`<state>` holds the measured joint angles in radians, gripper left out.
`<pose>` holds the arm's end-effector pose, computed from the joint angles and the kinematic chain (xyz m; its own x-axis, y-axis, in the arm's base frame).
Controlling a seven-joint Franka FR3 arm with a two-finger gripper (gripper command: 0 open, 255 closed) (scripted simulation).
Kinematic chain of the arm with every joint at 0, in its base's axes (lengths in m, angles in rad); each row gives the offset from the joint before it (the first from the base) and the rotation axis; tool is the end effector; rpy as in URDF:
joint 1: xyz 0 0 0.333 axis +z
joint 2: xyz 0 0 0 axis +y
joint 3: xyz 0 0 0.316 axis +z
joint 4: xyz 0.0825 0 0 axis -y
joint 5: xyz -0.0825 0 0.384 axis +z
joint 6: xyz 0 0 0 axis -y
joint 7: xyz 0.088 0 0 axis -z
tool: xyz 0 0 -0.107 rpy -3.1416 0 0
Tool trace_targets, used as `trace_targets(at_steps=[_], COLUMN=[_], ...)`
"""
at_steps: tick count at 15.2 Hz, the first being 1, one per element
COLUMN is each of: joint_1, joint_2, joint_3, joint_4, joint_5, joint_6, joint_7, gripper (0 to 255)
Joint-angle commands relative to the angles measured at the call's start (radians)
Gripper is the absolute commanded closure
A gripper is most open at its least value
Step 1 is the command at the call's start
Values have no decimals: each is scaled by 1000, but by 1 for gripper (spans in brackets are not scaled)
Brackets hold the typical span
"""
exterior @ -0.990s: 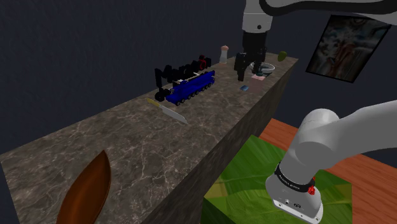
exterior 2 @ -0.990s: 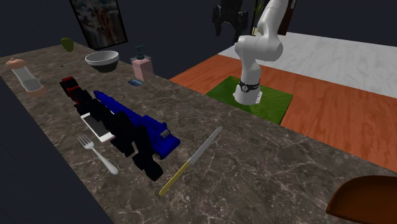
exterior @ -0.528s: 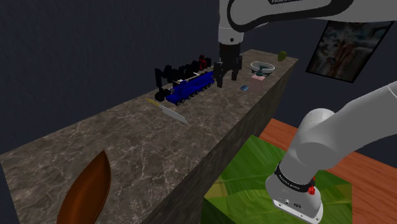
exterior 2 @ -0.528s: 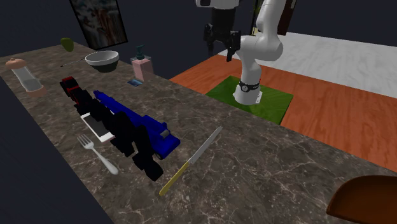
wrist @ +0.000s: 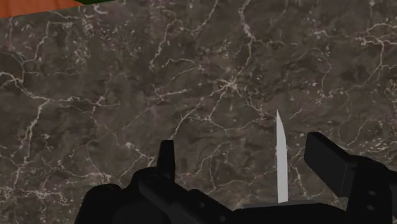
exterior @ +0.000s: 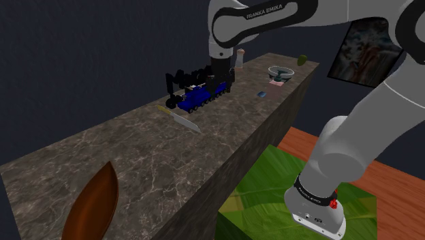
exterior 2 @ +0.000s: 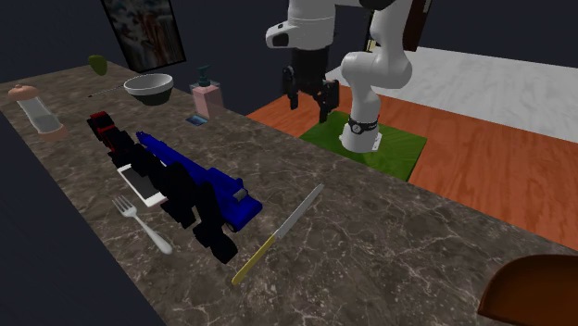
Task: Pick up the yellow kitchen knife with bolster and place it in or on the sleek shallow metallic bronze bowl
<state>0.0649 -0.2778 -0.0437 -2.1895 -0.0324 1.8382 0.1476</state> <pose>0.4621 0.0060 0.4956 0.9909 -0.1151 -0.0702 -0.1133 -0.9931 0.0292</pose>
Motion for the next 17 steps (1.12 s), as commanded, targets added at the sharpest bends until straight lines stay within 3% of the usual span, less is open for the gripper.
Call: trace_targets(at_steps=[1,9,17], joint_1=[8,30,47], joint_2=[77,378,692], joint_3=[3,21,47], joint_4=[41,254,558], joint_5=[11,51,76], joint_6=[35,112,112], joint_7=[-5,-30,-48], gripper=[0,0,0])
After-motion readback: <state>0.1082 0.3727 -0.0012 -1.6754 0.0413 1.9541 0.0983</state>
